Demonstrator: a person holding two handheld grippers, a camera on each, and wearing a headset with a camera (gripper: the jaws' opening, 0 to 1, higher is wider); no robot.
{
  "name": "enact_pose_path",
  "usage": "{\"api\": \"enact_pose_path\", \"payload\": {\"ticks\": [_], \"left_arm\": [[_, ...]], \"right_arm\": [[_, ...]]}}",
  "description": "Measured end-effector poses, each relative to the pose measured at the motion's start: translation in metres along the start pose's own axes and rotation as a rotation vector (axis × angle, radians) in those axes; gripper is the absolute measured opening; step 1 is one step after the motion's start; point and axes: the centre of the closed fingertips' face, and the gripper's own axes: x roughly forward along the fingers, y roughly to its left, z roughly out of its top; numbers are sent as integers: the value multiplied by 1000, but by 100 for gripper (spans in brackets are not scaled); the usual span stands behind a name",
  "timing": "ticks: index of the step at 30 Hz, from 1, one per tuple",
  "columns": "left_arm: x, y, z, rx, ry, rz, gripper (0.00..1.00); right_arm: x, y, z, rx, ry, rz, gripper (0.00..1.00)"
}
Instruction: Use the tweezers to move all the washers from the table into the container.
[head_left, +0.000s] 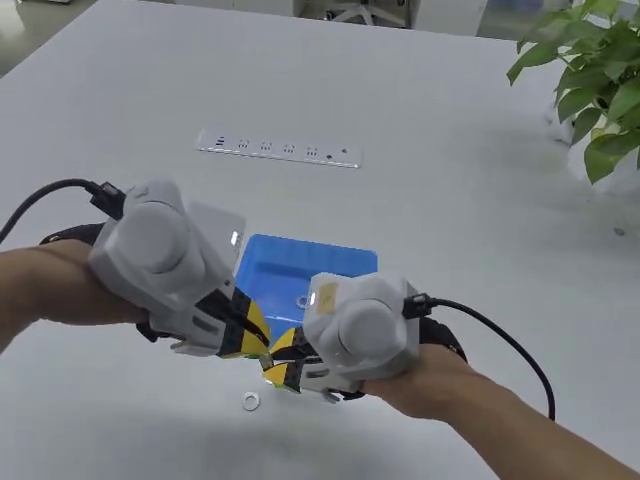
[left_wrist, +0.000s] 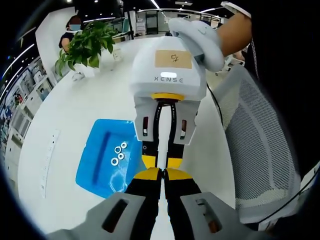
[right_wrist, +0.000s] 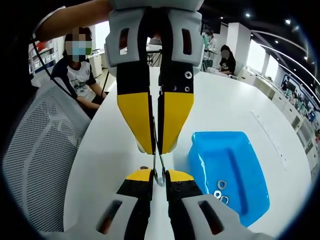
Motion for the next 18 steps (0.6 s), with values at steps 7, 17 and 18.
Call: {"api": "enact_pose_path", "payload": {"ticks": [7, 17, 18], "left_arm": [[0, -1, -1, -4, 1, -5, 6], [2, -1, 2, -8, -8, -8, 6], [2, 0, 3, -8, -9, -7, 6]], "right_arm": [[3, 0, -2, 2, 3, 9, 11], [2, 1, -3, 9, 7, 8, 11], [2, 1, -4, 11, 8, 7, 11]]}}
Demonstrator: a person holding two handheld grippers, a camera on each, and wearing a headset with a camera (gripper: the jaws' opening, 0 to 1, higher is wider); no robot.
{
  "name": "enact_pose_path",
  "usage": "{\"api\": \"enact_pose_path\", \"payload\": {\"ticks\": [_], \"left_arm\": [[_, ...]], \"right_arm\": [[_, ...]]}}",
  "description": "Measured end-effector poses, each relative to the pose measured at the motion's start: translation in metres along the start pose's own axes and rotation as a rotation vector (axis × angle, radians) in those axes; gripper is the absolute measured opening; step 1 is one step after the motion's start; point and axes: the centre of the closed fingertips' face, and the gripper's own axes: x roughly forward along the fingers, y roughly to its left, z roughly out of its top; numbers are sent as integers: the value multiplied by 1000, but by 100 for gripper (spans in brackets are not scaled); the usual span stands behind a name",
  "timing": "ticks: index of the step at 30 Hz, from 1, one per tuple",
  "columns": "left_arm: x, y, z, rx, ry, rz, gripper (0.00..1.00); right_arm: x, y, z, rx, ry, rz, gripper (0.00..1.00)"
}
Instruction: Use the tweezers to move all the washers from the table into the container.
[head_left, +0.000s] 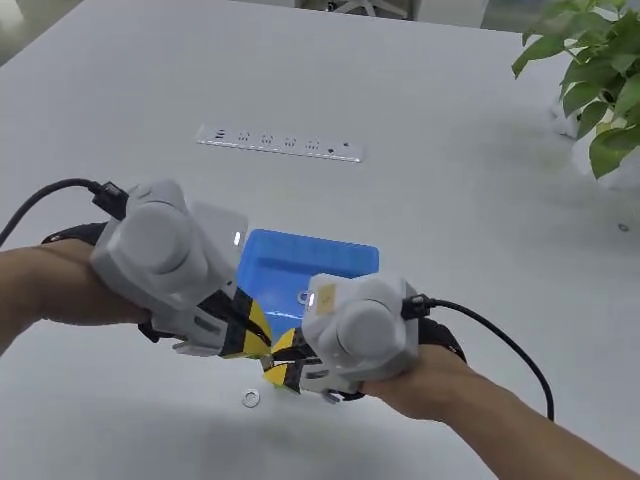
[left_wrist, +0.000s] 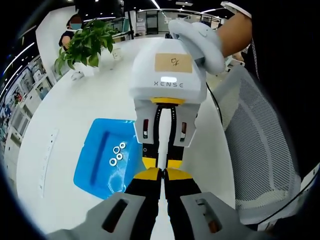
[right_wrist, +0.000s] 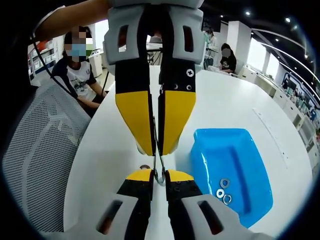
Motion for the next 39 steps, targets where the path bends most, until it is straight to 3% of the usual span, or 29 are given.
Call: {"api": "enact_pose_path", "payload": {"ticks": [21, 39], "left_arm": [[0, 2, 2, -3, -9, 3, 6], [-23, -3, 20, 1, -27, 13, 6]], "right_arm": [[-2, 0, 1, 17, 3, -3, 9], [-20, 3, 22, 0, -13, -11, 9]]}}
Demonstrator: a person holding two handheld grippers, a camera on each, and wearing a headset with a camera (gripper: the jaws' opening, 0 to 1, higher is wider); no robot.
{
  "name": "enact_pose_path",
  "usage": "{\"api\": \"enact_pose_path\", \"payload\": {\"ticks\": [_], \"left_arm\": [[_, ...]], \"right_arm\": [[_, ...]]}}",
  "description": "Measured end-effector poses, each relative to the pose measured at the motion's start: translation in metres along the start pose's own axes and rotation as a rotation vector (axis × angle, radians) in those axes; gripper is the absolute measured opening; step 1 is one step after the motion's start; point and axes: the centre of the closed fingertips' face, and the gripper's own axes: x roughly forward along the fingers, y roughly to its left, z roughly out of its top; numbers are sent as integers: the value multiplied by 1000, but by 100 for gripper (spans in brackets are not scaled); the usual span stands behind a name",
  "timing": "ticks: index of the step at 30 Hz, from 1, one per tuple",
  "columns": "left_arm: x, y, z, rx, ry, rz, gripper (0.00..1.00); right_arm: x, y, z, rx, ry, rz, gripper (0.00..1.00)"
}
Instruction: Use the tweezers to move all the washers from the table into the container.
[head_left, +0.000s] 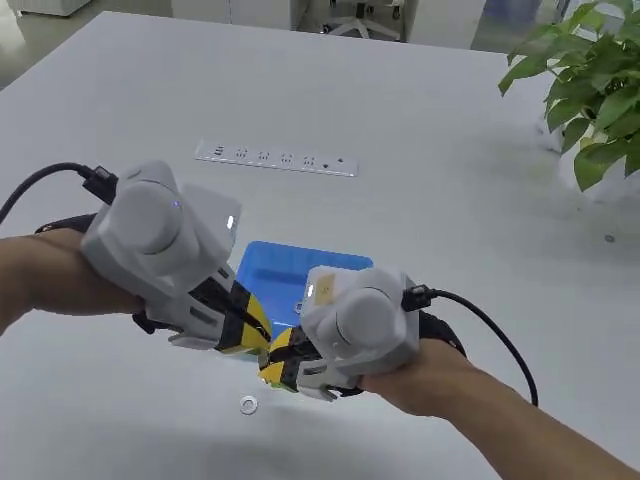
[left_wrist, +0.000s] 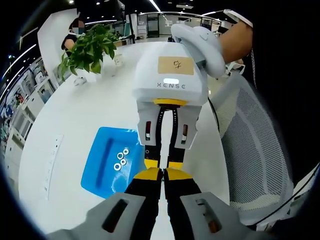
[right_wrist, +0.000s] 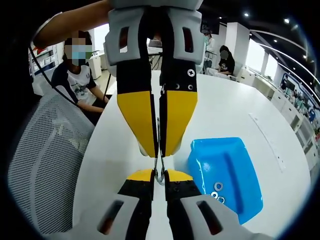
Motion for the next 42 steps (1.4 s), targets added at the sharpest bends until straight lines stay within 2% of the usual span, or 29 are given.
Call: {"api": "enact_pose_path", "payload": {"ticks": [14, 23, 42], "left_arm": [[-20, 4, 15, 15, -12, 21, 6], [-32, 11, 28, 41, -18, 39, 6], [-37, 42, 41, 71, -23, 53, 6]], "right_arm": [[-16, -4, 21, -23, -12, -13, 9], [-28, -15, 33, -43, -12, -27, 9], [-40, -46, 39, -53, -15, -51, 9]]}}
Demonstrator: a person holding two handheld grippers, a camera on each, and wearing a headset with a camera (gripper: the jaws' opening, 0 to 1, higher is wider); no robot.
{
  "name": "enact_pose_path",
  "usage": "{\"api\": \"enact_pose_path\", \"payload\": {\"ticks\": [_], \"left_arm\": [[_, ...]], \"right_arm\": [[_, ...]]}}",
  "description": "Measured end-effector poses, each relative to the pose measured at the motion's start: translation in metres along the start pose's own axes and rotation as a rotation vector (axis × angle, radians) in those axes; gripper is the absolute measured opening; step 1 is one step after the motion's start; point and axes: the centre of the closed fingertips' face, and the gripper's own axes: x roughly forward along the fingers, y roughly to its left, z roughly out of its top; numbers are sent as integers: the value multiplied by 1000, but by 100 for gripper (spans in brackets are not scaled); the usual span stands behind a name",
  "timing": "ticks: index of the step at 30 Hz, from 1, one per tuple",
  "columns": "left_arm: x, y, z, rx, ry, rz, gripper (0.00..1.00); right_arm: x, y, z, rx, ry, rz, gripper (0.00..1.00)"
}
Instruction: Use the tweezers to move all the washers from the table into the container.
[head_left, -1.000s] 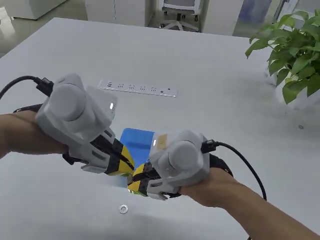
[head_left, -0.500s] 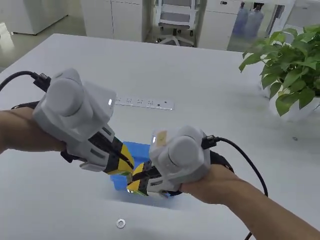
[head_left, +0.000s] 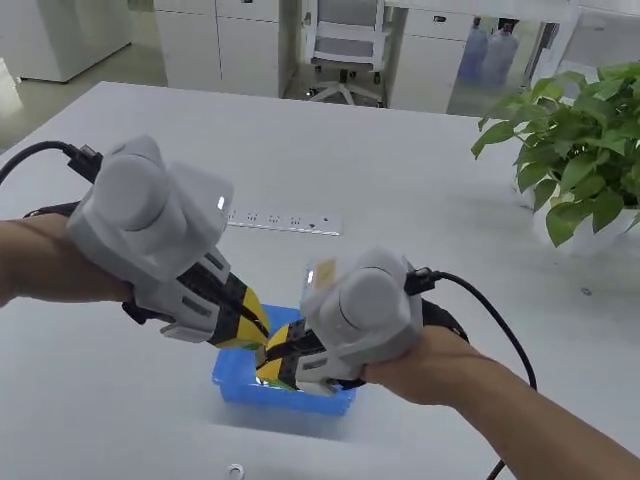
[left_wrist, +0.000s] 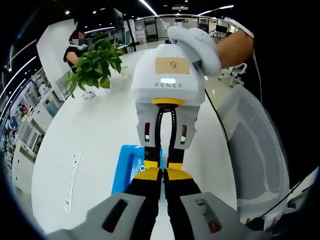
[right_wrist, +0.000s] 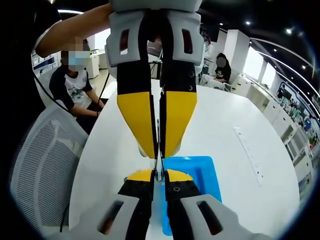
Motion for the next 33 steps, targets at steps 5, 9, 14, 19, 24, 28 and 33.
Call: {"api": "enact_pose_path", "payload": {"ticks": [5, 9, 14, 19, 24, 28, 33], "left_arm": [[2, 8, -1, 2, -1, 4, 6], [7, 13, -4, 3, 0, 5, 6], [15, 18, -10, 1, 5, 0, 6], [24, 24, -15, -6, 2, -5, 6], [33, 28, -22, -14, 3, -14, 6], [38, 31, -27, -20, 2, -19, 6], [44, 34, -34, -30, 3, -23, 6]], "right_arm": [[2, -9, -3, 3, 0, -6, 9], [5, -13, -7, 4, 3, -7, 9], [10, -18, -15, 7, 11, -7, 9], [15, -24, -25, 15, 17, -6, 9], [22, -27, -35, 22, 25, 1, 10], [26, -29, -40, 29, 28, 9, 10], [34, -31, -46, 33, 34, 18, 10]]}}
